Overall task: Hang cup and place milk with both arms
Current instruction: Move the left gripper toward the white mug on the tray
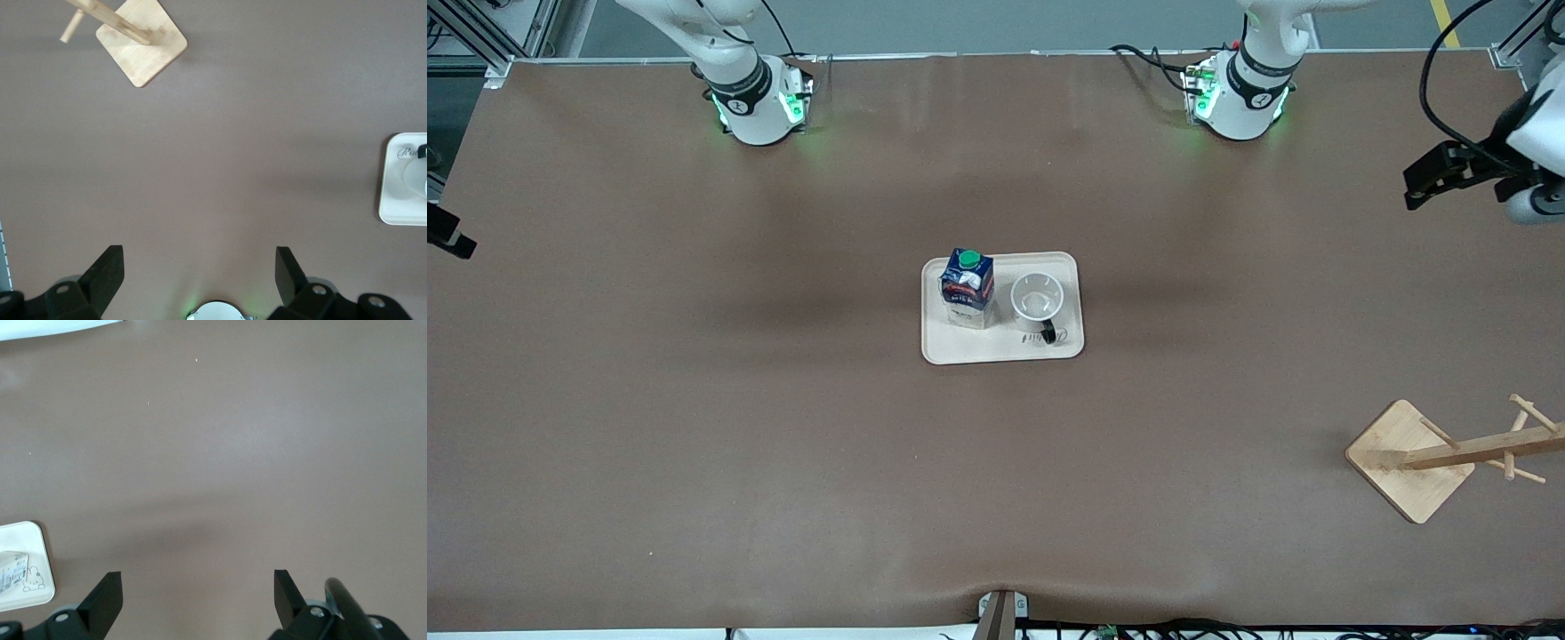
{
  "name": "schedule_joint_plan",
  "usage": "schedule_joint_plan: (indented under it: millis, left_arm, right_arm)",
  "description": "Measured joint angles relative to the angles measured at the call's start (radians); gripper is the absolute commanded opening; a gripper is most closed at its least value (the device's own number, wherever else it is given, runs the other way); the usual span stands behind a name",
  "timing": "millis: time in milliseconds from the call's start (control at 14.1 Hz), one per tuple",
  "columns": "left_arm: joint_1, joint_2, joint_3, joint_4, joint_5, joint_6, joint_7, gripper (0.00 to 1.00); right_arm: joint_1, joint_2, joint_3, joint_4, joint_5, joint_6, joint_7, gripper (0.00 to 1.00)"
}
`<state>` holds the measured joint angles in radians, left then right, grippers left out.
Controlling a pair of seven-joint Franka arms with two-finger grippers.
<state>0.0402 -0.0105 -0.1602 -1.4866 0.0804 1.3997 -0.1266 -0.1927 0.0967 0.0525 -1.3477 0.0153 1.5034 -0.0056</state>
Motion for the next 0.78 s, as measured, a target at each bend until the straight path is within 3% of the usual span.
schedule_joint_plan:
  millis: [212,567,779]
  left_arm:
    - [-0.001,0.004,-0.045,-0.049,-0.059,0.024,-0.075,1.00]
    - [-0.009,0.029,-0.224,-0.165,-0.068,0.102,-0.304,1.00]
    - [-0.013,0.048,-0.311,-0.240,-0.068,0.226,-0.354,1.00]
  right_arm:
    - [-0.001,0.009,0.000,0.000,0.000,0.009,0.000,1.00]
    - [0.001,0.012,0.002,0.000,0.000,0.006,0.000,1.00]
    - [0.004,0.024,0.004,-0.005,0.000,0.003,-0.002,1.00]
